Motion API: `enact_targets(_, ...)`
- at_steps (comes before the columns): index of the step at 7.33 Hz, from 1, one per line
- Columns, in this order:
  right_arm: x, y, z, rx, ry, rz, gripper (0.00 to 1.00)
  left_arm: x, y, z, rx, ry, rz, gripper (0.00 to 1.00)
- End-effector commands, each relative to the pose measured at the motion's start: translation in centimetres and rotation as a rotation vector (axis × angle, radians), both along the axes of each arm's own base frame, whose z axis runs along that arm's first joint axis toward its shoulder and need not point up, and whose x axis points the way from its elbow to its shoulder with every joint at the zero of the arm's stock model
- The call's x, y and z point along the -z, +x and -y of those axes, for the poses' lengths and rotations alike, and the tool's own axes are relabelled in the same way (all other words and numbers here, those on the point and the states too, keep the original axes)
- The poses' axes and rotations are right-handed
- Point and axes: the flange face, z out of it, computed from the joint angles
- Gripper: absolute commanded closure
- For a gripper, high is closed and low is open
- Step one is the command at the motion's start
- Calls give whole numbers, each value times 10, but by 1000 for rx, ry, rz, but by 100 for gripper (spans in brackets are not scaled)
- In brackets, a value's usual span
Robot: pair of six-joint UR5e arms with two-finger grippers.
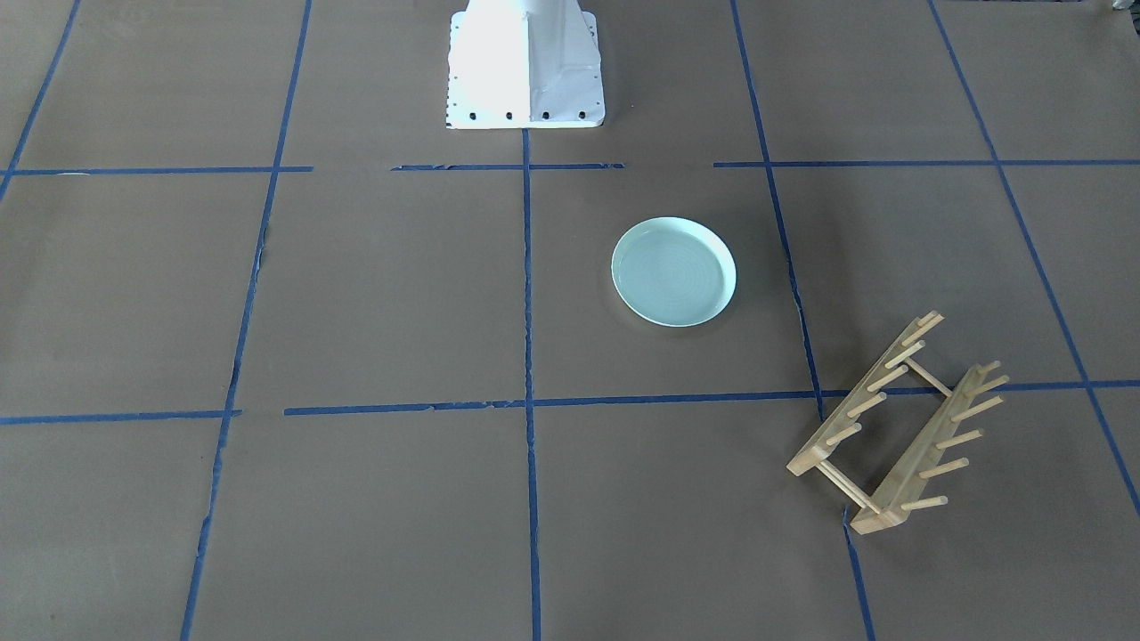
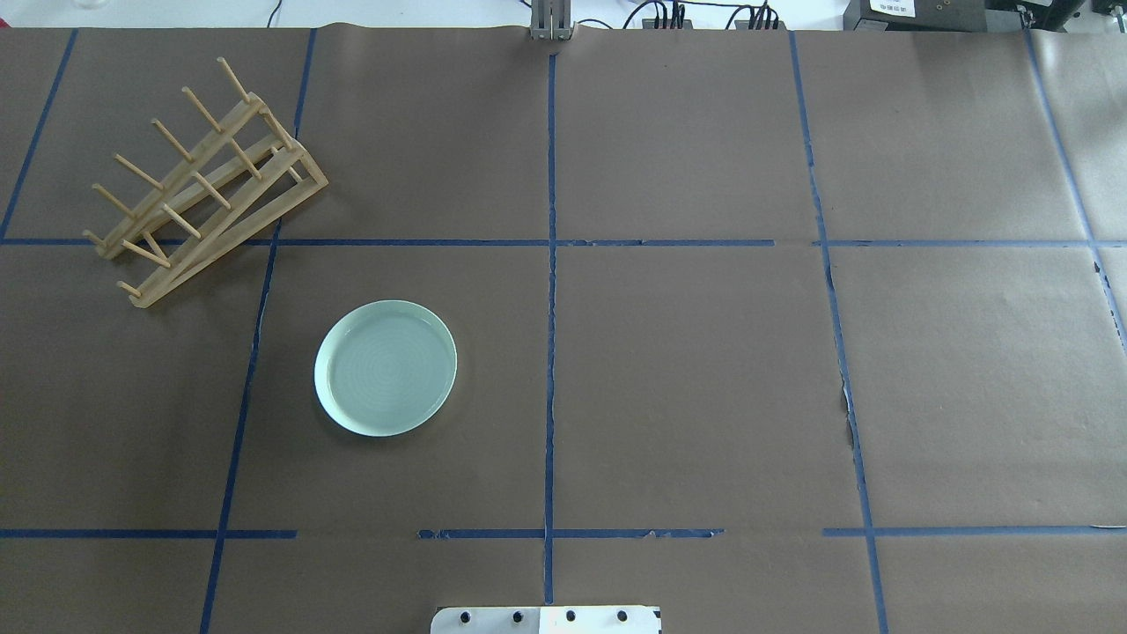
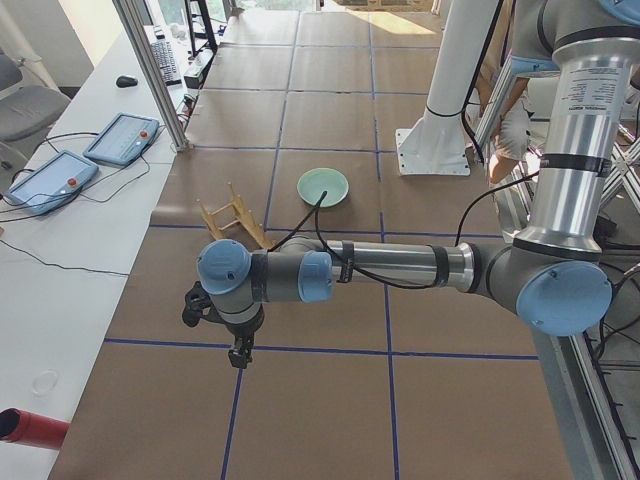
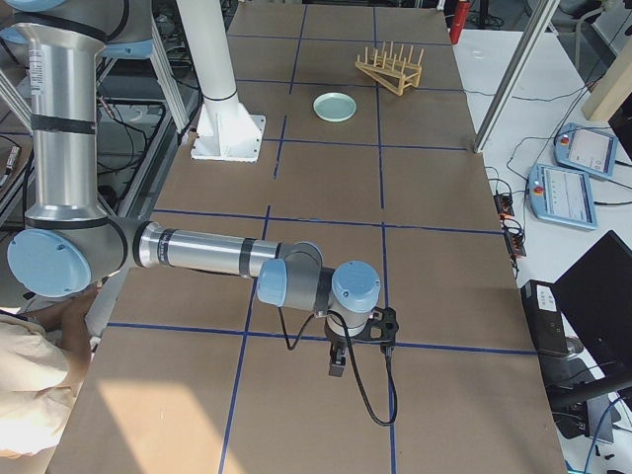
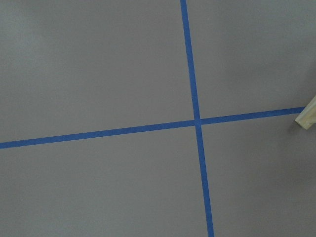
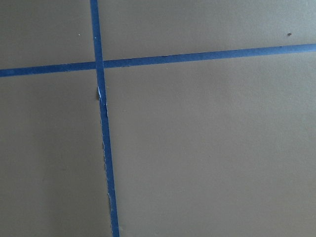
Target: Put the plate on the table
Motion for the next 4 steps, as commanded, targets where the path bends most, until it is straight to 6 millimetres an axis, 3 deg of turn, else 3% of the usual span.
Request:
enact_targets(1, 0, 0, 0, 0, 0, 0, 0, 6, -1, 0, -3, 15, 6, 0)
enact_targets(4, 0, 0, 0, 0, 0, 0, 0, 2, -1, -8, -3, 9, 8, 0)
